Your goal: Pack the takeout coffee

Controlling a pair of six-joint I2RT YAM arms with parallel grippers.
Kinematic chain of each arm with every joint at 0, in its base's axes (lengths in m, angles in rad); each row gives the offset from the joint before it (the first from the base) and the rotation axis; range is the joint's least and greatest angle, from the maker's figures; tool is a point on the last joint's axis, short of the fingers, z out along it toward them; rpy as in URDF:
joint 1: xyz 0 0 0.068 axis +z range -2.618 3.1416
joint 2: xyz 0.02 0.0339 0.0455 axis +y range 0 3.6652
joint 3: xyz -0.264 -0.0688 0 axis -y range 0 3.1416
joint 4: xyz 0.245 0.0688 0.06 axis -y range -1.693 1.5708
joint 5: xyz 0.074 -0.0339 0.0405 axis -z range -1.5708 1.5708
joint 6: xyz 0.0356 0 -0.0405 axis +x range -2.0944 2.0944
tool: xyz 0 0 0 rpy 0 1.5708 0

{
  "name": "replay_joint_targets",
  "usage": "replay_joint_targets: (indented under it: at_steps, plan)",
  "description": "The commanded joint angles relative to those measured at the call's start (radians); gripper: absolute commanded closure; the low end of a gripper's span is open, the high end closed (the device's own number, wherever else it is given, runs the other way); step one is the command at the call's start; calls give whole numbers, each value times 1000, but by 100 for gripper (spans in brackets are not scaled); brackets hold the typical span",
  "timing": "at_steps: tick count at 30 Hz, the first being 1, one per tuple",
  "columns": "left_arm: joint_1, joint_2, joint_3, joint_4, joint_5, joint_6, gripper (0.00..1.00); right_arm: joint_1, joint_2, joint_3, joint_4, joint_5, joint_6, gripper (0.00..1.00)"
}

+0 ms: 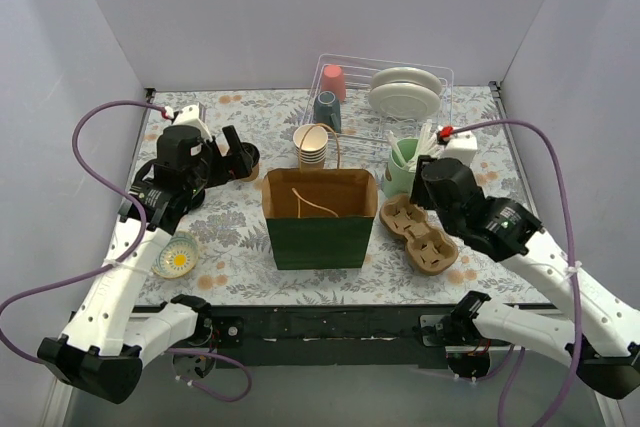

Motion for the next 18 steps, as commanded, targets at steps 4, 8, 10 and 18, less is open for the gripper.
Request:
replay_joint_targets:
  at_steps: [4, 8, 10, 18]
  plan:
    - [5, -46, -33, 8, 7, -14, 2, -95, -45, -225, -66, -64, 541, 52]
    - [3, -67, -66, 27, 5, -14, 2, -139, 35, -259, -171, -87, 717, 49]
    - [5, -61, -72, 27, 7, -14, 2, -164, 69, -276, -165, -109, 796, 47]
    - [3, -69, -98, 37, 21, -30, 2, -224, 112, -317, -254, -113, 1097, 41]
